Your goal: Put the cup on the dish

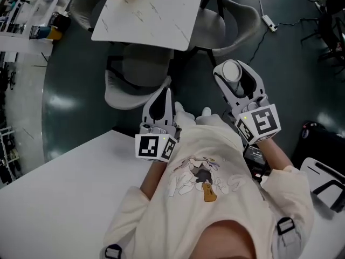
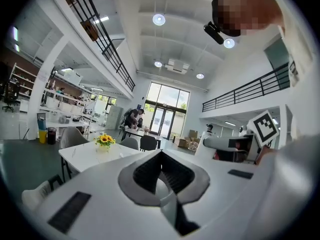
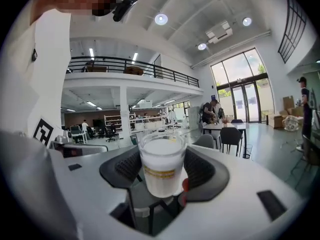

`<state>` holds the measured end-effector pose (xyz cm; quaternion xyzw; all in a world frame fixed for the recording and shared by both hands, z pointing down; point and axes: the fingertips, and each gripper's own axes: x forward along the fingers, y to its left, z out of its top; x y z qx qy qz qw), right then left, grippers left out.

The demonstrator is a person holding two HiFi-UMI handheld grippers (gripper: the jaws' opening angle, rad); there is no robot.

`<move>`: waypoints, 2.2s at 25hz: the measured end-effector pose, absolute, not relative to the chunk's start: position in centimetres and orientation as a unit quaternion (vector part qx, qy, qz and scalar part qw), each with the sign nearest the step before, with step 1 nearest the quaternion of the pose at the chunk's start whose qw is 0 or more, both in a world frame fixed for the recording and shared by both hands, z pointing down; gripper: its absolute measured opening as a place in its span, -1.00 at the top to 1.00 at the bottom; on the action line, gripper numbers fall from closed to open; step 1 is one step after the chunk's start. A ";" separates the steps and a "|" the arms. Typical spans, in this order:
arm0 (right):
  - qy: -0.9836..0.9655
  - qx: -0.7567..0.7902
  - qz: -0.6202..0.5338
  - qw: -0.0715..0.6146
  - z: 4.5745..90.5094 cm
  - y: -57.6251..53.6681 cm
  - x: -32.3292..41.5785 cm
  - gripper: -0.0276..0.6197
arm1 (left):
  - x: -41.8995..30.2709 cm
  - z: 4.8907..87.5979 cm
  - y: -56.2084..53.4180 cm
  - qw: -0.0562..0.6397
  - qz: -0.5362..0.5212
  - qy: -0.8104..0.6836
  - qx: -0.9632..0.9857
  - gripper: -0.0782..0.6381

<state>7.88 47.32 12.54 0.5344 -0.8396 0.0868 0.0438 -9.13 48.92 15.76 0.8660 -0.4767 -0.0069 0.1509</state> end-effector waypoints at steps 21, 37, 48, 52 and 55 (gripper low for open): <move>-0.828 0.550 0.094 0.052 14.8 52.2 14.0 0.11 | -4.1 17.0 51.4 0.154 0.008 -0.475 0.866 0.77; -0.822 0.561 0.078 0.063 14.1 43.9 12.8 0.11 | -3.5 16.7 41.9 0.154 0.007 -0.440 0.885 0.77; -0.817 0.570 0.067 0.062 12.6 36.5 11.8 0.11 | -3.9 15.6 34.8 0.153 -0.008 -0.428 0.891 0.77; -0.813 0.575 0.064 0.060 12.4 34.0 10.9 0.11 | -5.6 16.0 32.5 0.154 -0.011 -0.433 0.888 0.77; -0.808 0.583 0.063 0.060 12.6 32.0 10.1 0.11 | -7.3 16.0 30.8 0.155 -0.017 -0.438 0.885 0.77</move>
